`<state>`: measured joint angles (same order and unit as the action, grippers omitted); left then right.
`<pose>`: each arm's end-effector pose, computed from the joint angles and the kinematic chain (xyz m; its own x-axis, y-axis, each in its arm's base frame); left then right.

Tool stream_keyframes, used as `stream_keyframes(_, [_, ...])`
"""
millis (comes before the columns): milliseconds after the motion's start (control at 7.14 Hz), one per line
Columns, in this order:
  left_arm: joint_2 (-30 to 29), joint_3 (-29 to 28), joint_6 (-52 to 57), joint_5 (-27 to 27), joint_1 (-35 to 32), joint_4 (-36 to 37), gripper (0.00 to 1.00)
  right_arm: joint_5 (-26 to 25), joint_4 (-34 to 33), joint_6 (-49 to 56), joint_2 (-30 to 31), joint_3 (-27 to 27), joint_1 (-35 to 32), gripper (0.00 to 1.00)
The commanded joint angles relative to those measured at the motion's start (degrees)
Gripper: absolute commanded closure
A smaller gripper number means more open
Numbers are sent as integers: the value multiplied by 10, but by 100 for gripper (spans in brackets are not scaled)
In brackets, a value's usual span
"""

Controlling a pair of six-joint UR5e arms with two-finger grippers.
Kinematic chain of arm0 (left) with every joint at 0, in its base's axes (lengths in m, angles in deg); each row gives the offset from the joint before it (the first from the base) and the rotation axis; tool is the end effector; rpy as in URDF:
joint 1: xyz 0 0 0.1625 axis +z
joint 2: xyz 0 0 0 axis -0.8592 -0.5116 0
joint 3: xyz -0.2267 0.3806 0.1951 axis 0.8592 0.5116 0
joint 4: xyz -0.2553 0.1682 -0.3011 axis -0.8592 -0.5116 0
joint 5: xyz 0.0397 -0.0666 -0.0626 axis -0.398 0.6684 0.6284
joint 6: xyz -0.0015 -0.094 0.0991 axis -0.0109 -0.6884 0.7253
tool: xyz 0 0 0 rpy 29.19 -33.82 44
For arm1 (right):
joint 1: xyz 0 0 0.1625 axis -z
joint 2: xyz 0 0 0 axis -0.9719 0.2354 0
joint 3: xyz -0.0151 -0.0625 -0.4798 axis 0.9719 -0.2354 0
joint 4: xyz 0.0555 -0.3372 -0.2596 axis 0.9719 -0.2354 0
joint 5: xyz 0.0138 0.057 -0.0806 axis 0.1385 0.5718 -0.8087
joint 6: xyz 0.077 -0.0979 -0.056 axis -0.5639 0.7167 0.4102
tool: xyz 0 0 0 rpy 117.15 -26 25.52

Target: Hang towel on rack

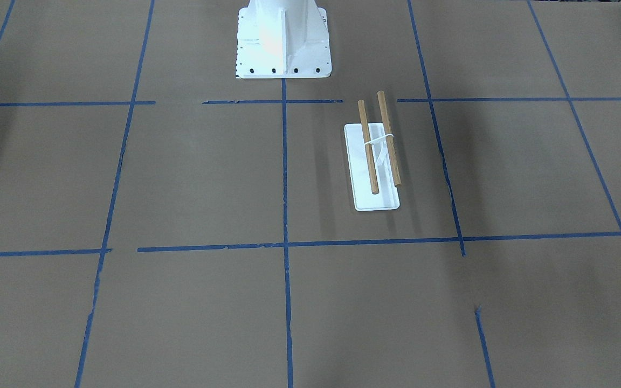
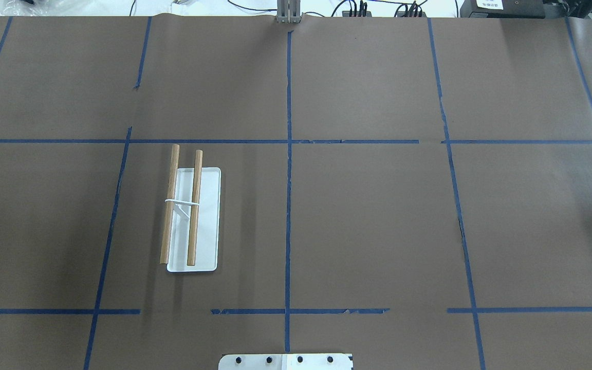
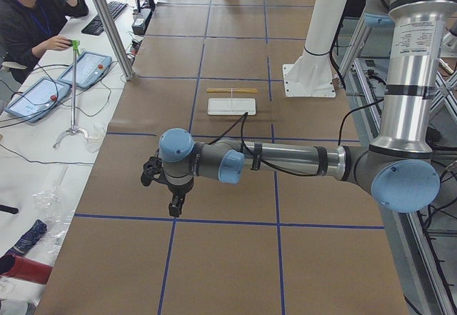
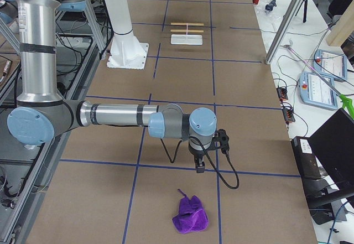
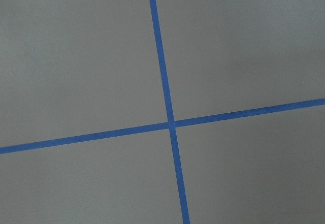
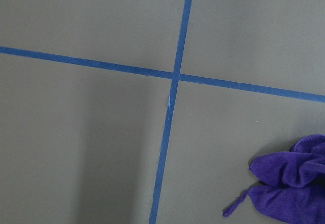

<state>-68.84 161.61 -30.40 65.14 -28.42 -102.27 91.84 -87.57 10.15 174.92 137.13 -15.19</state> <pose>-0.0161 -0.5479 0.7019 0.7139 0.1601 -0.6817 -0.0332 0.9802 0.1954 0.0484 -0.4858 0.7274 0.6898 -0.1452 0.7093 0.0810 0.9890 0.1237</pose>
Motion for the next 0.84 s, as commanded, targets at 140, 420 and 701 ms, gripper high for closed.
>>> stream_keyframes(140, [7, 4, -1, 0, -2, -2, 0, 0, -3, 0, -2, 1, -1, 0])
stream_keyframes(420, [5, 23, -6, 0, -1, -1, 0, -5, 3, 2, -3, 9, -1, 0])
stream_keyframes(701, [1, 31, -6, 0, -1, -1, 0, -14, 30, -6, -3, -1, 2, 0])
